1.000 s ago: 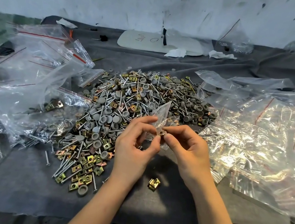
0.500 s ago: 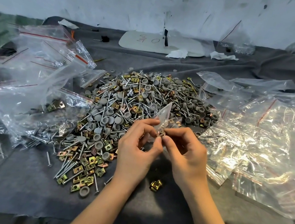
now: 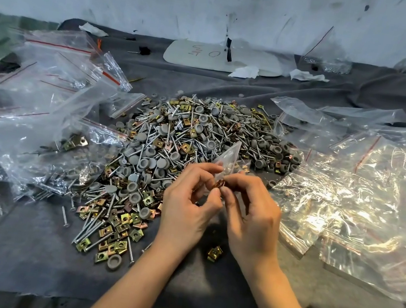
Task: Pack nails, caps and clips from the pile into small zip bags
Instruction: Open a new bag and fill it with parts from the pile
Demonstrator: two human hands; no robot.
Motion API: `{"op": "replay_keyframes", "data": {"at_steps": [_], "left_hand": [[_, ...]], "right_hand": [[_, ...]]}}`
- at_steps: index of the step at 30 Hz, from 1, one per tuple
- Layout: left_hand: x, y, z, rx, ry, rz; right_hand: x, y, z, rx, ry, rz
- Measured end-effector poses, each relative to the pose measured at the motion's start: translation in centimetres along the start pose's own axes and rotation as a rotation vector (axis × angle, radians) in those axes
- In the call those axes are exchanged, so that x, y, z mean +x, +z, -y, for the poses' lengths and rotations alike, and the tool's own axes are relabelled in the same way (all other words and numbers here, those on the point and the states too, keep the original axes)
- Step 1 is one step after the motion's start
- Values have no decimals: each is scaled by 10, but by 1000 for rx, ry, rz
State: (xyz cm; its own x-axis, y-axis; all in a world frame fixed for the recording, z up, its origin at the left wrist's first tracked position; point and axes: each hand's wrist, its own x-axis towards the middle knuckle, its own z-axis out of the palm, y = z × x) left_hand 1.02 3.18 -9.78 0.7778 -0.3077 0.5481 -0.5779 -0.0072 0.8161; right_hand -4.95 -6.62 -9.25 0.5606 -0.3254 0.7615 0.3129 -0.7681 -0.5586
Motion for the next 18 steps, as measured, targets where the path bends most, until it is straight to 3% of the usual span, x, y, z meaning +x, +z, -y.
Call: {"op": "replay_keyframes", "data": {"at_steps": [10,15,18], "left_hand": [[0,0,0,96,30,7],[1,0,-2,140,88,58],[0,2,-1,210,139,118]], "right_hand": [[3,-3,-3,144,122,67],[12,-22,-5,570,435,252],[24,-37,-10,393,379,397]]}}
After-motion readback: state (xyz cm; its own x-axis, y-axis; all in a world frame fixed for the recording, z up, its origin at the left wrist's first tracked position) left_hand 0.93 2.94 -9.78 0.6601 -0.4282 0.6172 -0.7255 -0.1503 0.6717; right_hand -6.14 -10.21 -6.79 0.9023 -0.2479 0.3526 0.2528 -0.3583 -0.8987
